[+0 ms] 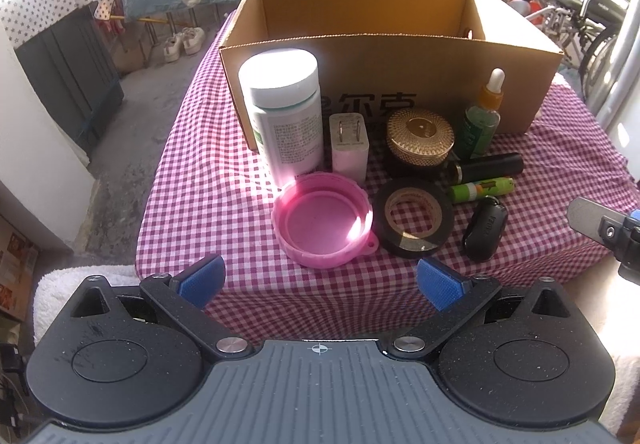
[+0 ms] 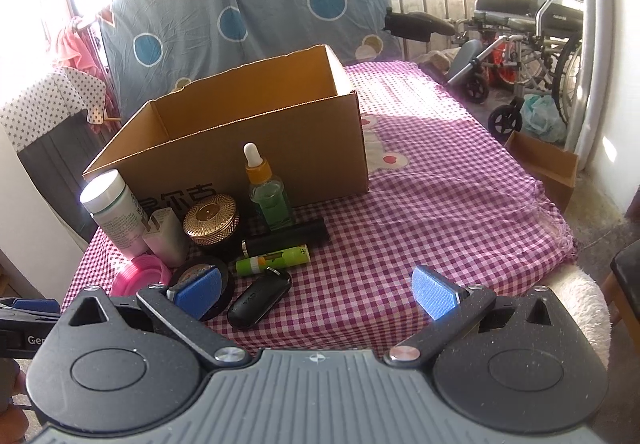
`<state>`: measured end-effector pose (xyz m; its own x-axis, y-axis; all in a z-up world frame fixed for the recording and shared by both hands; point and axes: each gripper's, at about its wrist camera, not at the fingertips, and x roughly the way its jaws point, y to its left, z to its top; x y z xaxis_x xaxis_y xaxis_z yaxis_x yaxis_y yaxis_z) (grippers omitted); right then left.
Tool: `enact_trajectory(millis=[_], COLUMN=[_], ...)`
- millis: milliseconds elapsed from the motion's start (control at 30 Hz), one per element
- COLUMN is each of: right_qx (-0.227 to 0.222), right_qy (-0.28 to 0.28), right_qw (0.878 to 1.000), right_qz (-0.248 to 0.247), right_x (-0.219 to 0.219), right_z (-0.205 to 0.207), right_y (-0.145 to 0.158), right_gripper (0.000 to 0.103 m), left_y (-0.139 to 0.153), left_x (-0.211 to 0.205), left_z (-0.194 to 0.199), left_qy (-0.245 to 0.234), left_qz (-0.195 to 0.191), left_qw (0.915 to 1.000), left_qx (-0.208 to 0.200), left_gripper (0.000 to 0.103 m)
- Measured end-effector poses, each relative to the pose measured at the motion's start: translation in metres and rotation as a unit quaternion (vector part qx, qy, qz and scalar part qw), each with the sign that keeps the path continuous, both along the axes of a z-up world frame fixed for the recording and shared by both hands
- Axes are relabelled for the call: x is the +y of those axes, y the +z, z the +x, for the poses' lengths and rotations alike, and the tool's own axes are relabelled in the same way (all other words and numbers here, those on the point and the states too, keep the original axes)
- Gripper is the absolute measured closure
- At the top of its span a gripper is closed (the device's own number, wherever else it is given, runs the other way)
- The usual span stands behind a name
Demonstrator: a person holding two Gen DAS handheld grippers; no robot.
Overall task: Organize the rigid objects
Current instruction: 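Move the right gripper to the black oval case and close on it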
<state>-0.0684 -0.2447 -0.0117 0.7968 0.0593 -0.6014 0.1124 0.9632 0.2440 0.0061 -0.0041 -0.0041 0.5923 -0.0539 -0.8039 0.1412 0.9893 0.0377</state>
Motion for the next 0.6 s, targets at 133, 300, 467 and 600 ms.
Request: enact_trajectory(millis=[133,300,467,600], right_qx=[-0.005,0.003,0.024,0.05], right_qy=[-0.004,0.018,0.048,0.074], right_qw=[1.0,0.997,0.99,0.979], right_qz=[0.027,0.081,0.133,0.182], right_x=[-0.016,-0.029,-0.03,-0.029], right_z=[0.005,0.012,0.025,0.038], right_y=[-0.002,-0.007,-0.018,-0.034], right_gripper=[0.0,0.003,0.027,0.035], left_y=[0.004,0.002,-0.002,-0.009], left_x=[-0.007,-0.018,-0.038,-0.055], left_z=[0.002,-0.001,-0.001,0.004], left_qy=[-0.043,-0.114,-0.185,-0.221], left_qz=[-0.018,-0.057,-0.075,-0.065], left_qw=[0.9987,0.9904,0.9776,0.9714], left_qx=[-0.022,-0.055,-0.068,-0.057], left_gripper=[0.001,0.002,0.007,0.013])
